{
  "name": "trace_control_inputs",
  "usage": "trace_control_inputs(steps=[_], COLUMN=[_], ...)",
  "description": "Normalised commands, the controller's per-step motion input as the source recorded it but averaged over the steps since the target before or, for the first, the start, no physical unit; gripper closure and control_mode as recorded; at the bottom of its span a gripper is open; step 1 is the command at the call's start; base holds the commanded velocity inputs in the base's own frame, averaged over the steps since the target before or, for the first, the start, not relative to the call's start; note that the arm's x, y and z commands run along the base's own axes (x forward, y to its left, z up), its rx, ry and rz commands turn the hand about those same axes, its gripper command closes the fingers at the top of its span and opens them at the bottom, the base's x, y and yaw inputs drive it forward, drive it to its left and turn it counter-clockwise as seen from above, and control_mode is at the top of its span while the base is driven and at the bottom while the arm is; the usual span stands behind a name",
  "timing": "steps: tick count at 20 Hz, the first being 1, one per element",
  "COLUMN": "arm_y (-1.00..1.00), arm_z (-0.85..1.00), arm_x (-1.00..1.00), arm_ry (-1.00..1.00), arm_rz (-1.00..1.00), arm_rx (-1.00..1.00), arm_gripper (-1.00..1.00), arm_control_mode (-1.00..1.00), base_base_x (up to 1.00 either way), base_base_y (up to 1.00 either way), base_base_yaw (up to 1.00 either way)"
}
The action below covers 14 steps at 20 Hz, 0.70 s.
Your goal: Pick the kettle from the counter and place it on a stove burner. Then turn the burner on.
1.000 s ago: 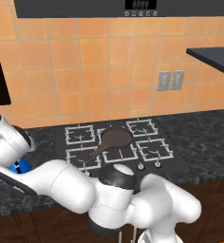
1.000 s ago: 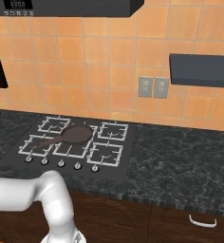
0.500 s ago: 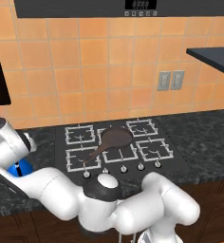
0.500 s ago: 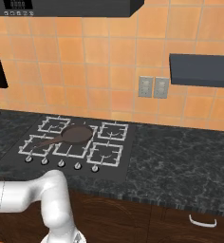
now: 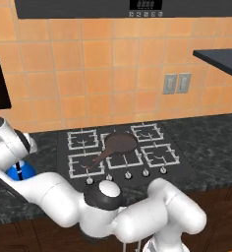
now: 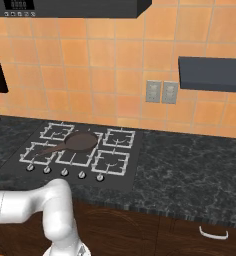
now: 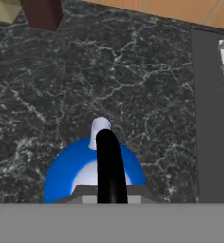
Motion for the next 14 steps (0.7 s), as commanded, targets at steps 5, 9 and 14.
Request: trace_control_inputs(steps=[5,9,14], arm_y=[-0.77,-0.99,-1.0], arm_z=[0.51,0.82,0.94], arm_x=[-0.35,-0.26,0.0], arm_ry=[-0.69,-0.75,-0.44], arm_rz=[0.0,0.0,-0.09], arm_rx=[0.01,0.01,0.04], arm_gripper=[1.0,1.0,1.0], arm_control_mode=[-1.0,-1.0,-1.0], base_base_x=[0.0,0.0,0.0], base_base_y=[0.0,0.0,0.0], base_base_yaw=[0.0,0.0,0.0])
